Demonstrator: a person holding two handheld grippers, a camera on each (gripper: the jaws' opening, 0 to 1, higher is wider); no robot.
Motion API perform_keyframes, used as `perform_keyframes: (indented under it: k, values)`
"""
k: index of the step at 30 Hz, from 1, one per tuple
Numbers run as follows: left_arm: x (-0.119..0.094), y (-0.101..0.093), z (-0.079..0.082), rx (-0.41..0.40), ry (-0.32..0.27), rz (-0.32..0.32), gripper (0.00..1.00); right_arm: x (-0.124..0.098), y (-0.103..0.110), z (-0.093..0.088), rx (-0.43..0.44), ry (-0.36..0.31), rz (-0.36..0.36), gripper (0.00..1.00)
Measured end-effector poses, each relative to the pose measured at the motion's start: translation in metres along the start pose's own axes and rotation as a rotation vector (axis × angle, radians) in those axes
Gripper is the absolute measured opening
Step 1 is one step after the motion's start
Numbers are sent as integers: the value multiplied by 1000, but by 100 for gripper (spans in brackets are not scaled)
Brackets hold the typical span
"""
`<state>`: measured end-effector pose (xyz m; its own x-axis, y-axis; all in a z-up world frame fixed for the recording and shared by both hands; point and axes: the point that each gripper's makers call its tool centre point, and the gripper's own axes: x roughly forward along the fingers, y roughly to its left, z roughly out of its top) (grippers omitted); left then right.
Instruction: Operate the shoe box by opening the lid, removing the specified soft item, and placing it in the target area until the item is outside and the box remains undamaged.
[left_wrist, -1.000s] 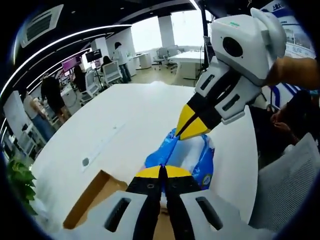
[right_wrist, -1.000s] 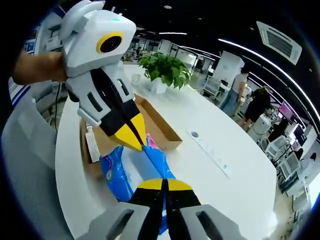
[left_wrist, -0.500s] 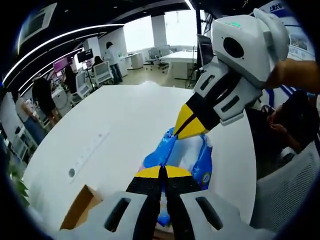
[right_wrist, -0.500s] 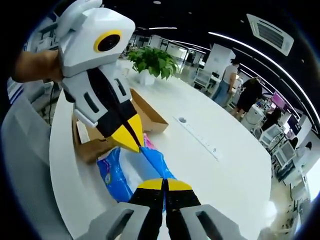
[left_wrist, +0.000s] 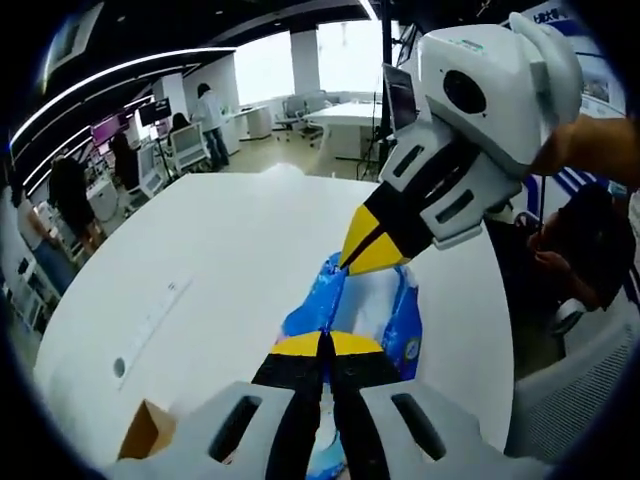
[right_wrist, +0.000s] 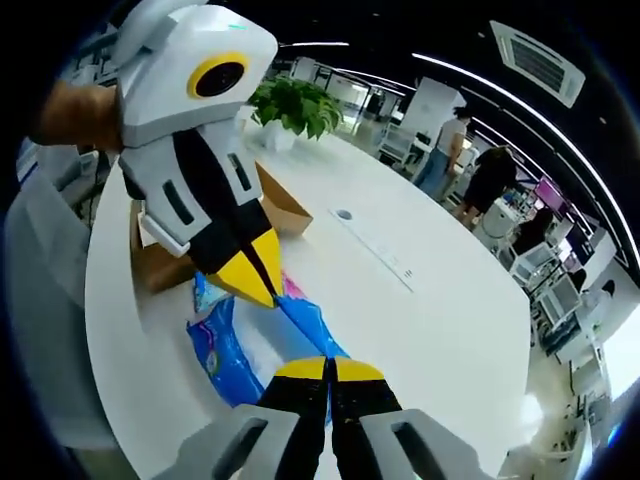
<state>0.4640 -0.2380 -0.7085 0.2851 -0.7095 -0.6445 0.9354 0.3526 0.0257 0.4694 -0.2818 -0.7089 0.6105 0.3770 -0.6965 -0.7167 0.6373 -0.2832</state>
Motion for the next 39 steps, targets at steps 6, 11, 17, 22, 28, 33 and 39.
perform_keyframes:
  k: [6, 11, 17, 22, 28, 33, 39]
  values:
    - [18, -8, 6, 7, 8, -34, 0, -1, -8, -17, 3, 27, -9, 0]
    - [37, -11, 9, 9, 18, -59, 0, -1, -16, -32, -2, 51, -15, 0]
    - [55, -16, 9, -9, 17, -85, 0, 1, -25, -45, -16, 81, -15, 0]
    - [74, -21, 8, -34, 19, -107, 0, 6, -36, -58, -30, 110, -19, 0]
    - [89, -24, 4, -52, 28, -121, 0, 13, -39, -72, -40, 138, -13, 0]
    - [101, -23, -1, -81, 34, -130, 0, 19, -43, -82, -33, 148, -12, 0]
    - [112, -20, -8, -92, 53, -134, 0, 26, -39, -88, -22, 157, -6, 0]
